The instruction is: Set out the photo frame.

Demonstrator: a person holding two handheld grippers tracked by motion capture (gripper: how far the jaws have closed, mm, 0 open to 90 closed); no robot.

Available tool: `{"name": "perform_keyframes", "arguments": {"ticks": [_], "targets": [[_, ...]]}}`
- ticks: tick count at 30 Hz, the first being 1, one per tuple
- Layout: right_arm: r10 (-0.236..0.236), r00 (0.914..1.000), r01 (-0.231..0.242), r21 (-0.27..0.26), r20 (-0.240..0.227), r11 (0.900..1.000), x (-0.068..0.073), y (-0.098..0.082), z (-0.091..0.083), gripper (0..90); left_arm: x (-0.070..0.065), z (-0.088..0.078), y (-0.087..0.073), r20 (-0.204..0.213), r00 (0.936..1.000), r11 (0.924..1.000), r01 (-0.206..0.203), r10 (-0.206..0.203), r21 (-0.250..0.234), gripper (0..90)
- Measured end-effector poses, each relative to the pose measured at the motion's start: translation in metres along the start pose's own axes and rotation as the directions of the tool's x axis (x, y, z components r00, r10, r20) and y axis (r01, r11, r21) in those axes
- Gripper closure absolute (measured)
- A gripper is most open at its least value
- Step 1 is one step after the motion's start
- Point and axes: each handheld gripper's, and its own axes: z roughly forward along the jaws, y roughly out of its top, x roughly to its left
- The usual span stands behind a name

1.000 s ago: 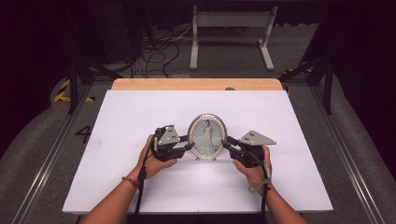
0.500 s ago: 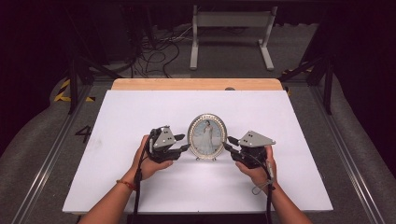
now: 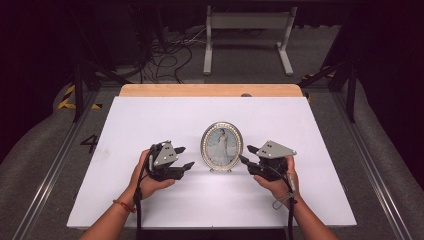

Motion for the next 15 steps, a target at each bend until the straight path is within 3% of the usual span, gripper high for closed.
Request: {"name": "perform_keyframes", "arguments": {"ticks": [7, 15], "targets": [[-0.026, 0.9997, 0.026, 0.019, 0.002, 0.999, 0.000, -0.002, 0.001, 44.6, 0.003, -0.006, -0.009, -0.032, 0.9991, 0.9994, 0.029, -0.028, 0.020, 26.8], [-0.031, 0.9995, 0.031, 0.017, 0.012, 0.999, 0.000, -0.009, -0.003, 36.3, 0.000, -0.016, -0.020, -0.037, 0.9993, 0.9997, 0.006, -0.005, 0.026, 20.5]]}}
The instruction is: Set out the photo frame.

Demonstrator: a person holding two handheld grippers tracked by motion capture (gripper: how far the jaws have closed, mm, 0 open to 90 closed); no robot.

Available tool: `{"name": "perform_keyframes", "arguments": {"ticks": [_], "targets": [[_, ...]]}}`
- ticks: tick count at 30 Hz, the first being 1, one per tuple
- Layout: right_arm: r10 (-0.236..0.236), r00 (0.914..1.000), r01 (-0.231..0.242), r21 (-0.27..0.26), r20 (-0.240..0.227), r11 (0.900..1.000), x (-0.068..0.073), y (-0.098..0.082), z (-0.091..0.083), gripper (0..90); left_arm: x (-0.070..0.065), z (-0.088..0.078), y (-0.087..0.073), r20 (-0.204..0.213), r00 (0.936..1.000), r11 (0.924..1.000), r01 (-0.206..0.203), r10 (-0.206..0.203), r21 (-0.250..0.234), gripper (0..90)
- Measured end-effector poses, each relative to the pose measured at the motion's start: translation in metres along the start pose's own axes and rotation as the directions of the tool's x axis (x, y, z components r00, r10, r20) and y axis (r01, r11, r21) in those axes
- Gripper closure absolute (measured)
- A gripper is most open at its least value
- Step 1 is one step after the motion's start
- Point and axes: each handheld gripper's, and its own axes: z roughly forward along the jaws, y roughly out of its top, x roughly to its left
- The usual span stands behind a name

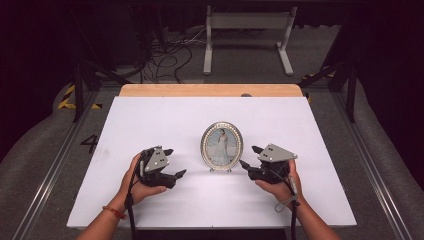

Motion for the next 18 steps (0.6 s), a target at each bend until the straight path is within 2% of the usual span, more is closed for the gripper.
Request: {"name": "perform_keyframes", "arguments": {"ticks": [8, 11, 13, 18], "targets": [[0.020, 0.9998, -0.020, 0.010, 0.008, 1.000, -0.002, -0.009, -0.003, 24.2, 0.004, -0.010, -0.013, -0.027, 0.9994, 0.9996, 0.022, -0.022, 0.017, 17.8], [0.028, 0.9995, -0.028, 0.016, 0.015, 0.999, -0.004, -0.013, -0.003, 19.7, 0.006, -0.014, -0.018, -0.040, 0.9990, 0.9995, 0.018, -0.017, 0.025, 16.7], [0.021, 0.9994, -0.022, 0.027, 0.027, 0.999, -0.004, -0.016, -0.004, 18.8, 0.006, -0.017, -0.021, -0.045, 0.9987, 0.9993, 0.025, -0.023, 0.027, 15.8], [0.027, 0.9995, -0.027, 0.010, 0.018, 1.000, -0.006, -0.022, -0.008, 17.4, 0.006, -0.024, -0.029, -0.056, 0.9982, 0.9990, 0.025, -0.023, 0.037, 14.1]]}}
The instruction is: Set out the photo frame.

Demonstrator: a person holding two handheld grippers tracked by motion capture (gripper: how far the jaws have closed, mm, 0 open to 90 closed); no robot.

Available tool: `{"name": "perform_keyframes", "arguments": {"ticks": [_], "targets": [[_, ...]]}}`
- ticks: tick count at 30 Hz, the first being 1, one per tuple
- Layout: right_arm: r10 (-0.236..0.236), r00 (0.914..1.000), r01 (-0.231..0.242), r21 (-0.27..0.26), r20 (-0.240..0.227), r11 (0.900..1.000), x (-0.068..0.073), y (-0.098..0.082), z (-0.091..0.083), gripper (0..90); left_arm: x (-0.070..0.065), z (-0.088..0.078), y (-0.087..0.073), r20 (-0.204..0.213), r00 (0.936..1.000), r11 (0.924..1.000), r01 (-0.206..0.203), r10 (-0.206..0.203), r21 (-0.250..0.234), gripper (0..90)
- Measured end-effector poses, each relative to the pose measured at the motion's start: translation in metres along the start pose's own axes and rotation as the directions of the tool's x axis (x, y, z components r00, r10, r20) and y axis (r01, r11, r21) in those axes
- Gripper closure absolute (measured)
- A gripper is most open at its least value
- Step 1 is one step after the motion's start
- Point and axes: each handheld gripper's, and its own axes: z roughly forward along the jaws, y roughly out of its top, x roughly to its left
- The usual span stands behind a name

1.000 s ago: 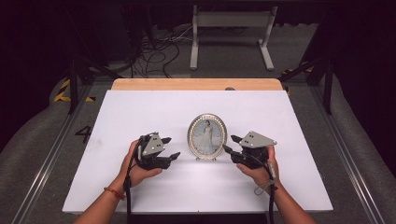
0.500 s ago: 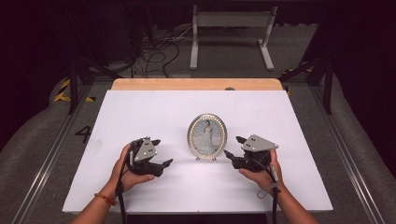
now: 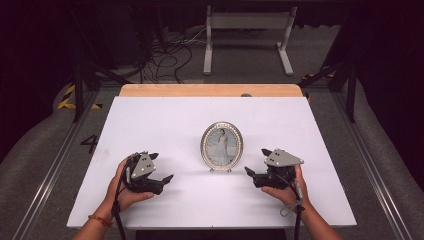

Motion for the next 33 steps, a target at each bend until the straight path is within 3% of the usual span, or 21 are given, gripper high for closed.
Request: {"name": "perform_keyframes", "arguments": {"ticks": [22, 33], "targets": [[0.001, 0.9978, -0.003, 0.019, 0.067, 1.000, -0.013, -0.028, -0.029, 17.5, 0.008, -0.023, -0.033, -0.036, 0.9987, 0.9992, 0.037, -0.036, 0.018, 9.0], [0.010, 0.9956, -0.013, 0.030, 0.093, 0.999, -0.018, -0.043, -0.040, 16.6, 0.010, -0.032, -0.051, -0.068, 0.9943, 0.9963, 0.083, -0.082, 0.022, 8.5]]}}
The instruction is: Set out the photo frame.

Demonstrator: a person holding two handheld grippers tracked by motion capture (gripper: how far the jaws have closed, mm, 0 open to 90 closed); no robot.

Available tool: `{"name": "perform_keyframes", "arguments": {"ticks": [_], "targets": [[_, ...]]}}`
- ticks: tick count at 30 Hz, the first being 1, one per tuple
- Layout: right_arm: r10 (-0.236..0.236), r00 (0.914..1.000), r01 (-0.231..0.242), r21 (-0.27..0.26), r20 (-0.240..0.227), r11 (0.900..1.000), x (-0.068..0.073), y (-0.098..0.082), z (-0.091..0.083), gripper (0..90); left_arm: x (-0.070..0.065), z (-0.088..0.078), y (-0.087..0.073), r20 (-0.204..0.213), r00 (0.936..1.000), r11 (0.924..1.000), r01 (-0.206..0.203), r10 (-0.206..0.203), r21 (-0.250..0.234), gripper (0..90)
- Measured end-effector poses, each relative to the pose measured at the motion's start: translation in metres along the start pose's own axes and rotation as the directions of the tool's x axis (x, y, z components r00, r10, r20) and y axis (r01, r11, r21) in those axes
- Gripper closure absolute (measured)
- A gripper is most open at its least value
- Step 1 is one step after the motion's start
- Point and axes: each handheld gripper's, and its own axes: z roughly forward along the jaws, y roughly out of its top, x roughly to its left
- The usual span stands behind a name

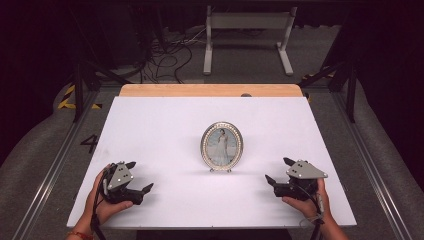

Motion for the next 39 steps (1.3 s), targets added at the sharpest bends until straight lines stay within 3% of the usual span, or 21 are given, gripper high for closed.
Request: {"name": "perform_keyframes", "arguments": {"ticks": [4, 9, 16, 39], "targets": [[0.009, 0.9998, -0.009, 0.004, 0.017, 1.000, -0.003, -0.008, -0.003, 16.2, -0.001, -0.003, -0.006, 0.002, 1.0000, 0.9999, 0.010, -0.010, 0.005, 8.2], [0.029, 0.9991, -0.030, 0.003, 0.030, 1.000, -0.005, -0.014, -0.005, 15.3, 0.001, -0.009, -0.008, -0.017, 0.9992, 0.9990, 0.036, -0.037, -0.024, 8.1], [0.049, 0.9978, -0.049, -0.006, 0.045, 0.999, -0.008, -0.016, -0.007, 14.4, 0.002, -0.010, -0.007, -0.026, 0.9990, 0.9988, 0.035, -0.036, -0.034, 7.2], [0.030, 0.9986, -0.031, 0.005, 0.044, 1.000, 0.001, -0.016, -0.004, 14.6, 0.004, -0.009, -0.007, -0.029, 0.9990, 0.9989, 0.034, -0.035, -0.032, 6.7]]}}
